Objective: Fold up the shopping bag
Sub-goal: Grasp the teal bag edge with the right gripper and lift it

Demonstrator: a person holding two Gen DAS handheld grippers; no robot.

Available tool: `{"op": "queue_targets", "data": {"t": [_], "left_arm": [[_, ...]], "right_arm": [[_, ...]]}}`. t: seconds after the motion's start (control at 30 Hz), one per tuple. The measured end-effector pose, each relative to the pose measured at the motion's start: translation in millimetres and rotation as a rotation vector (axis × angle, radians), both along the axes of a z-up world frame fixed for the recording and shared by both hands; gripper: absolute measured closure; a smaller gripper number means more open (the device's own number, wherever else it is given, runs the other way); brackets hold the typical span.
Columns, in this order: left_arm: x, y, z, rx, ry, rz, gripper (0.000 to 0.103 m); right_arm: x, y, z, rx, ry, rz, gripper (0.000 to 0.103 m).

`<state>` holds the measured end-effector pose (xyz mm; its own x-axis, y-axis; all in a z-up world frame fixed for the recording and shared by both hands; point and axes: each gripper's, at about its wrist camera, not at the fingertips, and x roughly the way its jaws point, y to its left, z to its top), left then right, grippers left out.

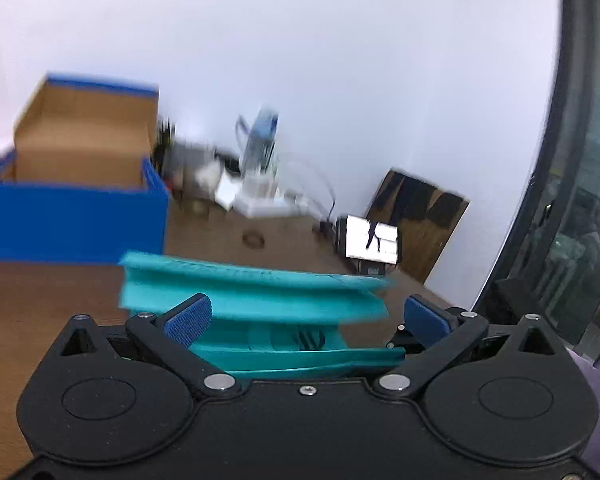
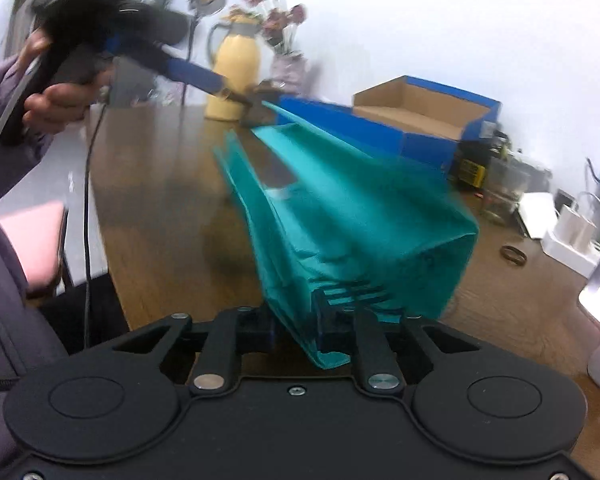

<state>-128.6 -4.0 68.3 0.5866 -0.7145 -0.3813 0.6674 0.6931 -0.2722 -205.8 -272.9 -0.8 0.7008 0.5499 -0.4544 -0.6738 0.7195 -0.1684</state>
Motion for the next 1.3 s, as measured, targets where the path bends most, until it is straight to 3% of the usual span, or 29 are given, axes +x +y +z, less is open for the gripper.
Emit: {"op": "queue_targets", "data": {"t": [0.1,0.27,0.5,0.63,0.7,0.73,0.8,0.9,1.0,1.03,1.17,1.3], "left_arm": [[15,-27,-14,0.064,0.036,0.04,0.0],[23,-36,-32,0.133,0.085,0.045,0.0],[15,-7,-8,0.027,0.103,0.05,0.0],[12,34,0,0.019,0.051,0.254,0.0],[25,53,-7,0.031,0.116,0.397,0.0],[35,58,-15,0.028,0.18,0.401,0.0],[58,63,-33,0.013,0.335,0.328,0.0],[73,57,-45,-0.125,0.445,0.109,0.0],[79,43,-39,-0.192,0.437,-0.078,0.0],[79,39,-34,-0.192,0.422,-0.101,0.0],[78,28,-19,-0.168,0.355,-0.139,0.0],[78,30,-15,-0.217,0.346,-0.167,0.0]], "right_arm": [[-4,1,-2,-0.025,-0.011,0.026,0.089],[-1,-4,-2,0.004,0.01,0.06,0.09],[3,-22,4,0.13,0.126,0.209,0.096],[11,-39,3,0.198,0.181,0.236,0.096],[13,-44,3,0.212,0.199,0.25,0.096],[14,-46,2,0.219,0.206,0.256,0.096],[16,-50,1,0.226,0.22,0.264,0.096],[21,-46,0,0.179,0.245,0.267,0.096],[22,-43,5,0.123,0.246,0.277,0.096],[22,-42,7,0.101,0.242,0.281,0.096],[21,-36,16,-0.012,0.225,0.307,0.095],[14,-21,19,-0.138,0.213,0.361,0.095]]}}
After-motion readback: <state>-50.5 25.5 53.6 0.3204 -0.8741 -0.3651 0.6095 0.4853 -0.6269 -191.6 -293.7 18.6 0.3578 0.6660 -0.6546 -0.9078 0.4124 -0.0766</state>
